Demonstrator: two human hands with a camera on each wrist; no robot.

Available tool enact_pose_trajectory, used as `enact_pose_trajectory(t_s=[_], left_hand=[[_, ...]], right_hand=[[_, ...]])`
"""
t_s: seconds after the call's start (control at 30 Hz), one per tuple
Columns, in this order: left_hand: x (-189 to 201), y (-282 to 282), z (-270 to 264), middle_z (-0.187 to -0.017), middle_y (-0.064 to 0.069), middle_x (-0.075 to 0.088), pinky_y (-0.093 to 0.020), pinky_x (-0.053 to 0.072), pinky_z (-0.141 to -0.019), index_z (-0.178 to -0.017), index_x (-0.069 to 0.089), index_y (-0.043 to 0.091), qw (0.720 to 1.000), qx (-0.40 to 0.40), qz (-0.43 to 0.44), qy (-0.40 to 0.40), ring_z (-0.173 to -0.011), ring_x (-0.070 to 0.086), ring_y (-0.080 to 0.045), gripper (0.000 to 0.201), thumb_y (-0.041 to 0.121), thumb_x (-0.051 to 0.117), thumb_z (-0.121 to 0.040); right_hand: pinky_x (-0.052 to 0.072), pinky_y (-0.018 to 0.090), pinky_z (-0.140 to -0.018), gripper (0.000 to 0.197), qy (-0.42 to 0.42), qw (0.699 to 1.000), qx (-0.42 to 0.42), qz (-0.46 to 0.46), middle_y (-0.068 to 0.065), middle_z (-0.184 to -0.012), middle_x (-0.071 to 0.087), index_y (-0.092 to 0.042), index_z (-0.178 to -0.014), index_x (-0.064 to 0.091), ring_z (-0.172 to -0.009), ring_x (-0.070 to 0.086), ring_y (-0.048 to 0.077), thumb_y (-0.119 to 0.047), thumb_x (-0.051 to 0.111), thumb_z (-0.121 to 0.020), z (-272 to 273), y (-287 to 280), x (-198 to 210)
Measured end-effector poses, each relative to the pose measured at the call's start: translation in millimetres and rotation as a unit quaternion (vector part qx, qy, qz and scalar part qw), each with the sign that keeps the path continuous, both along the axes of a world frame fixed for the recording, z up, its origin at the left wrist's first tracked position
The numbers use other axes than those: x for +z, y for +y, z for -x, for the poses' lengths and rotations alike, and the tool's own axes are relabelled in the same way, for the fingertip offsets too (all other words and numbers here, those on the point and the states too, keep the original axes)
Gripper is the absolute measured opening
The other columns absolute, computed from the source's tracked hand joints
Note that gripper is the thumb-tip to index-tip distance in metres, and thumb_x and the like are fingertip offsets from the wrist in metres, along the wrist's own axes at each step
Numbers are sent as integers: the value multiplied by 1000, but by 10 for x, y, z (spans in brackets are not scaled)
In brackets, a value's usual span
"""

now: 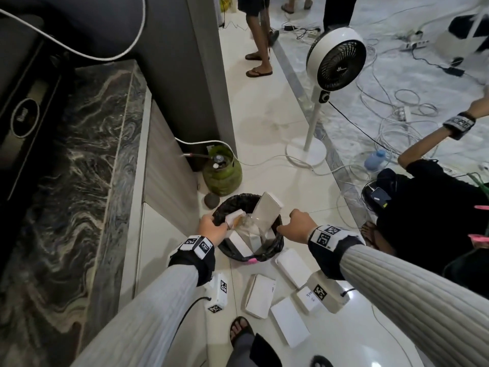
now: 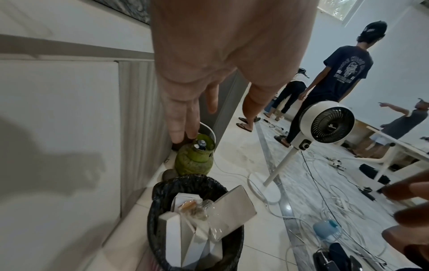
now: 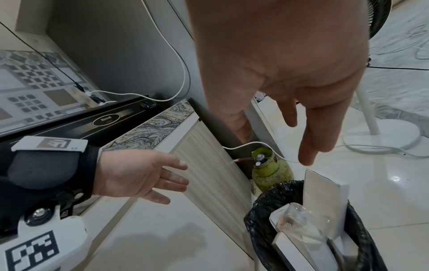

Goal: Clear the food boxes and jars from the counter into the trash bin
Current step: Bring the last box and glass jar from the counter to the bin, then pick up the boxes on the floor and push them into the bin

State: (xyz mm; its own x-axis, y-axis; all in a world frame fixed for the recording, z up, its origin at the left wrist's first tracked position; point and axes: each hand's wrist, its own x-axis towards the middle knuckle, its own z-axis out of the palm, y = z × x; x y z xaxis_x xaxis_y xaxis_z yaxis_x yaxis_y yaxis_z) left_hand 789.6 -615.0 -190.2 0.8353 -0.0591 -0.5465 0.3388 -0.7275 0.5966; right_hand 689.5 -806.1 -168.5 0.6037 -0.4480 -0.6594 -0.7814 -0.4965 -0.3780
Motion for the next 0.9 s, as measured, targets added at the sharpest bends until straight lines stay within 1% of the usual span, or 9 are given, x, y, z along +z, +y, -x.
enact_pose_trajectory(t_s=[0.03,0.13,0.17,0.23,0.33,0.43,0.5,0.67,0.9], left_hand=[[12,4,126,-122,-15,62,-30,41,-91,-121,53,1,1000,7,-3,-7,-115,58,-31,39,16,59,-86],[-56,52,561,-118,-11,63,-27,40,-89,-119,56,0,1000,17,-1,-9,-112,58,-23,35,14,58,-87],[-110,75,719,-120,-14,64,-28,42,-90,-118,57,0,1000,15,-7,1,-113,59,-26,35,16,58,-86],[-223,108,1032,-132,-19,58,-32,41,-98,-126,52,2,999,26,-22,22,-121,56,-32,45,20,58,-85],[-393,140,1440,-138,-19,51,-32,39,-102,-133,44,4,998,34,-42,43,-126,51,-32,53,23,59,-86],[-551,190,1808,-139,-21,50,-33,38,-105,-133,43,4,996,25,-52,64,-126,51,-33,53,24,59,-87],[-690,244,2013,-139,-20,49,-33,38,-105,-134,43,5,995,26,-55,78,-126,51,-32,53,25,59,-87],[-1111,380,2356,-140,-16,50,-32,40,-100,-134,42,6,990,19,-82,116,-123,53,-32,53,26,58,-88],[-2024,476,2498,-137,-16,53,-35,42,-102,-133,42,5,983,-17,-113,147,-122,53,-31,53,27,59,-87]], right_hand=[[42,28,-81,56,-7,1000,7,0,19,-133,51,-2,-133,44,-120,54,33,-31,60,-87,95,-19,5],[44,29,-82,50,-16,999,34,-2,19,-131,54,1,-129,47,-118,55,33,-29,58,-90,437,-62,29],[44,30,-81,50,-16,999,43,-6,19,-130,55,1,-128,48,-117,56,33,-30,58,-90,566,-72,26],[45,31,-81,47,-16,997,73,-15,19,-127,58,2,-124,52,-115,57,34,-29,57,-91,824,-105,-6],[42,28,-77,45,4,994,105,-27,18,-128,57,0,-123,51,-115,57,33,-30,55,-91,1170,-183,-179],[44,30,-86,49,40,992,113,-36,16,-134,53,-1,-130,46,-120,55,31,-32,53,-92,1488,-220,-407],[43,30,-95,52,67,989,125,-42,15,-139,51,-1,-134,44,-126,51,30,-30,53,-92,1677,-199,-584],[44,33,-103,52,119,984,126,-44,15,-139,51,-2,-135,43,-128,50,31,-29,52,-92,2058,-130,-1152],[46,31,-93,53,177,980,50,-83,14,-137,52,-3,-136,41,-123,53,30,-25,53,-89,2379,-3,-2208]])
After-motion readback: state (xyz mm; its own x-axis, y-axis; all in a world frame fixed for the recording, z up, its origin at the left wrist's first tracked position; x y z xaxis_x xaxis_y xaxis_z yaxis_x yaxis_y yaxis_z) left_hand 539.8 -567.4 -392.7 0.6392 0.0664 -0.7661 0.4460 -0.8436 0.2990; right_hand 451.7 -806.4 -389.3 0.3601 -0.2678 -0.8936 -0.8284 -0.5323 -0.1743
